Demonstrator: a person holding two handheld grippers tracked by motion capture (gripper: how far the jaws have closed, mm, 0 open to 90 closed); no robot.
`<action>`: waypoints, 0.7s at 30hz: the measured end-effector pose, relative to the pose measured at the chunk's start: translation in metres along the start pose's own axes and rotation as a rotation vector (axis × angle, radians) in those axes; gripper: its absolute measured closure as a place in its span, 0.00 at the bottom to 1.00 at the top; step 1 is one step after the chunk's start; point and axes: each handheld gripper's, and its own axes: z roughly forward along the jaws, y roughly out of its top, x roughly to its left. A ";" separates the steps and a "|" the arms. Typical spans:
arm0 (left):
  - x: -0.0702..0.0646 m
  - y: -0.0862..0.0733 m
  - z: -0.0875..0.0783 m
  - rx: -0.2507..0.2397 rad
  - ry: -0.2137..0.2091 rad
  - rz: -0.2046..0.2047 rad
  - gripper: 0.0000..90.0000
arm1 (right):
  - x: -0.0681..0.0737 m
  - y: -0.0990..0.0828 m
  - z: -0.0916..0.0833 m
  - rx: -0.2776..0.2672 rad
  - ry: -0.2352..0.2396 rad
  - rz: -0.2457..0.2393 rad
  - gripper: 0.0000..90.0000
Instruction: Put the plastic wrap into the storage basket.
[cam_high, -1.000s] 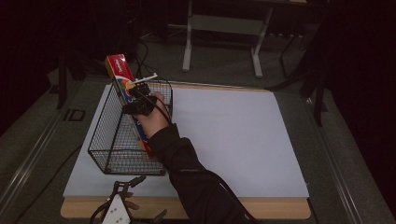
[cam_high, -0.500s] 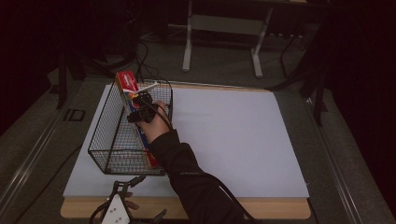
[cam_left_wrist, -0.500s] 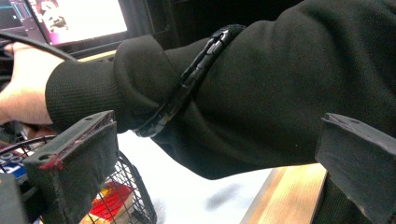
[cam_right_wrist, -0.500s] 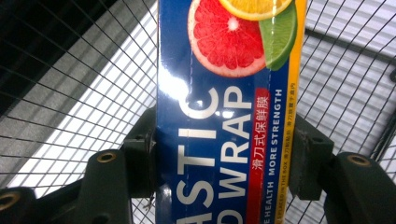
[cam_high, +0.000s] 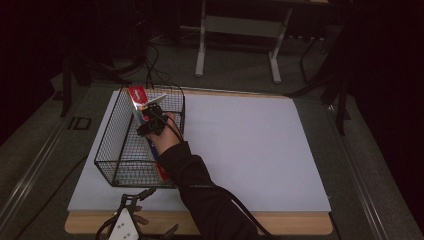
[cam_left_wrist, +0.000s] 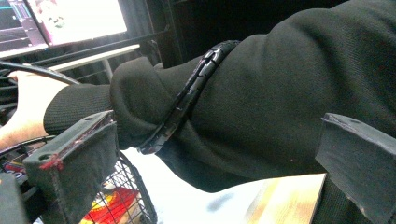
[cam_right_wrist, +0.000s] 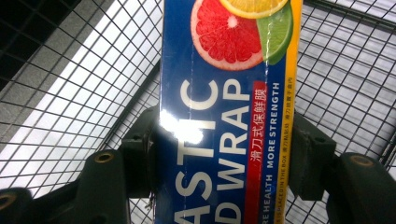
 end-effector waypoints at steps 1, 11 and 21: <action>0.000 0.000 0.000 0.001 0.000 -0.001 0.00 | 0.000 0.000 0.001 0.001 0.004 -0.004 0.42; 0.000 0.000 0.000 0.001 -0.001 0.003 0.00 | -0.002 0.000 0.001 -0.002 0.010 -0.042 0.39; -0.001 0.000 0.001 0.008 -0.001 0.005 0.00 | -0.007 0.004 -0.029 -0.079 0.095 -0.096 0.23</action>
